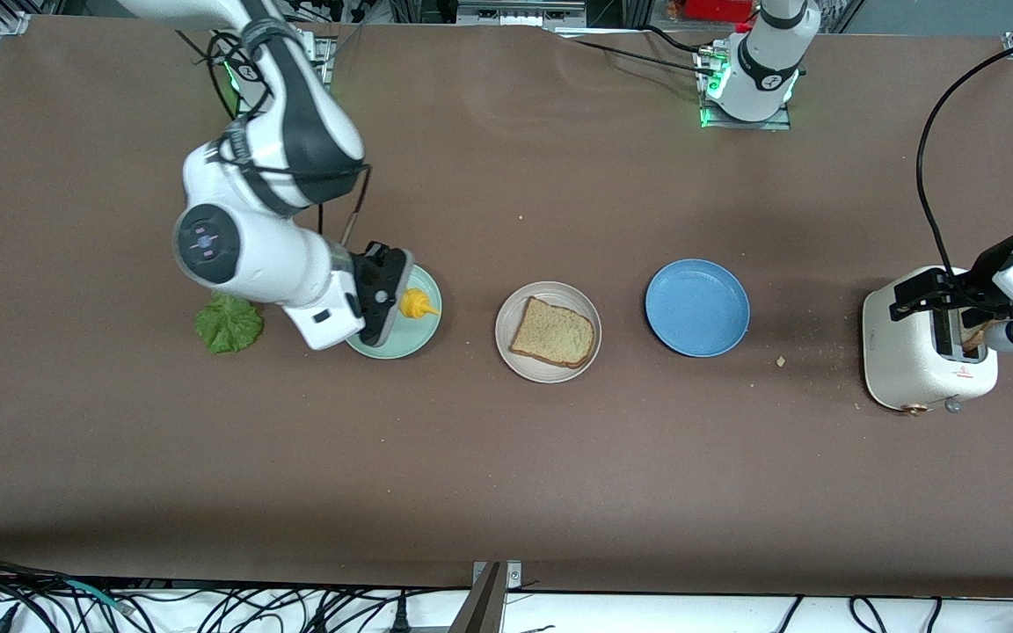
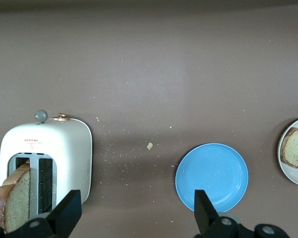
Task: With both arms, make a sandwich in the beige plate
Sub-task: 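Return the yellow bottle beside the lettuce with the right gripper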
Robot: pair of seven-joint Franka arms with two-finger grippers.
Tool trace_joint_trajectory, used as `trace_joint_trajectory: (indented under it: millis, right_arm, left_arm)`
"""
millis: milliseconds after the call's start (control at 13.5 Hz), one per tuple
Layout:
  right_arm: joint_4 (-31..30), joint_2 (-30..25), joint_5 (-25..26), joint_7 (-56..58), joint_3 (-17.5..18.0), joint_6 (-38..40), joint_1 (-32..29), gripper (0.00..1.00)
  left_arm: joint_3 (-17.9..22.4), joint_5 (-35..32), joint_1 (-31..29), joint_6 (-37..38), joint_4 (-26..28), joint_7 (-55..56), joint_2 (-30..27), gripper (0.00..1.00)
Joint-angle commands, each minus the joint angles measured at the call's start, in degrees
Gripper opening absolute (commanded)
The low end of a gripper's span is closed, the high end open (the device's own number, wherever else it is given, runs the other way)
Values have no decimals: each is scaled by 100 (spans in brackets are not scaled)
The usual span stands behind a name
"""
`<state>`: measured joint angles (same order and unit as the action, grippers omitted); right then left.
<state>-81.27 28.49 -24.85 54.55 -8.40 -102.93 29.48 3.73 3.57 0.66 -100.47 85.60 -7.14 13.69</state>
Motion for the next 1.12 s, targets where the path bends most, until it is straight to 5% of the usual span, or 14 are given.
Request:
trace_joint_trajectory:
  millis: [0,372,1041]
  right_arm:
    - [-485,-273,-729,887,58,19,-363,0]
    - [-1197,-300,-2382,3434,49,245,-1303,0]
    - [-2647,-46,-3746,7883,-48,1319,-2754,0]
  left_arm:
    - [-4,-190,49,54,62,98,-86,100]
    - [-4,-190,49,54,62,98,-86,100]
    - [-4,-190,57,62,71,98,-86,100]
